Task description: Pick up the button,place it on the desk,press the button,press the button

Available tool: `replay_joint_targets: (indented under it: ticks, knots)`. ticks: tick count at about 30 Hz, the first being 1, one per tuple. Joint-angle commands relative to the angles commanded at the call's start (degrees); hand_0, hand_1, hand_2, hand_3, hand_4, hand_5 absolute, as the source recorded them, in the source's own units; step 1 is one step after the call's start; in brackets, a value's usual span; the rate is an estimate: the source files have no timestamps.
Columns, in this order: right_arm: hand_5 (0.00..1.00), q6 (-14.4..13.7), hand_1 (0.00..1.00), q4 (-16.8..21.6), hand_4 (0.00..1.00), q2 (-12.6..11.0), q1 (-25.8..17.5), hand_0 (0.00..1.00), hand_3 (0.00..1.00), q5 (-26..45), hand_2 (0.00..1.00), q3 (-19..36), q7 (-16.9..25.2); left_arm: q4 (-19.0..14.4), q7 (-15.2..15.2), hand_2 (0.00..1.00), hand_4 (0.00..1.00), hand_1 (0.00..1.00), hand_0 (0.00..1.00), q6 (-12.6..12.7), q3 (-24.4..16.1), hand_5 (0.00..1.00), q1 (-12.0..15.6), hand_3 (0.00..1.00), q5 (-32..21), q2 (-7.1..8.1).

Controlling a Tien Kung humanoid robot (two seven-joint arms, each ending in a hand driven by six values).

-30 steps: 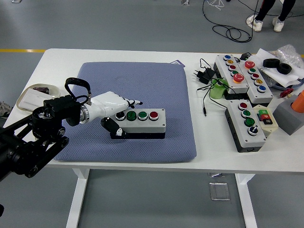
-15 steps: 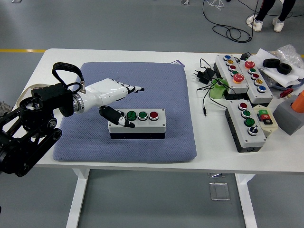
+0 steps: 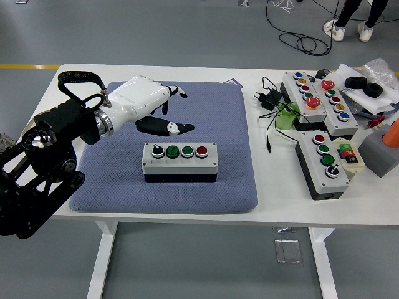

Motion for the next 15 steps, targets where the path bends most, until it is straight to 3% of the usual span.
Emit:
replay_joint_targets:
  ticks: [2,7,15]
  knots:
    - [0.215,0.06,0.442,0.0,0.311,0.0,0.07,0.641,0.56,-0.08,0.619,-0.03,-0.01,-0.01,0.28,0.047,0.789,0.002,0.028,-1.1,0.44,0.998,-0.07,0.69,-1.48,0.08]
    - [0.215,0.12,0.442,0.0,0.311,-0.02,0.21,0.641,0.56,-0.16,0.619,-0.09,-0.03,0.37,1.14,0.047,0.789,0.002,0.028,-5.41,2.61,0.998,-0.87,0.69,-5.91,0.81]
    - [0.218,0.13,0.442,0.0,0.313,0.0,0.17,0.642,0.56,-0.05,0.617,-0.15,-0.03,0.36,1.29,0.039,0.772,0.002,0.028,-6.93,4.87,0.998,-0.88,0.684,-7.3,1.01]
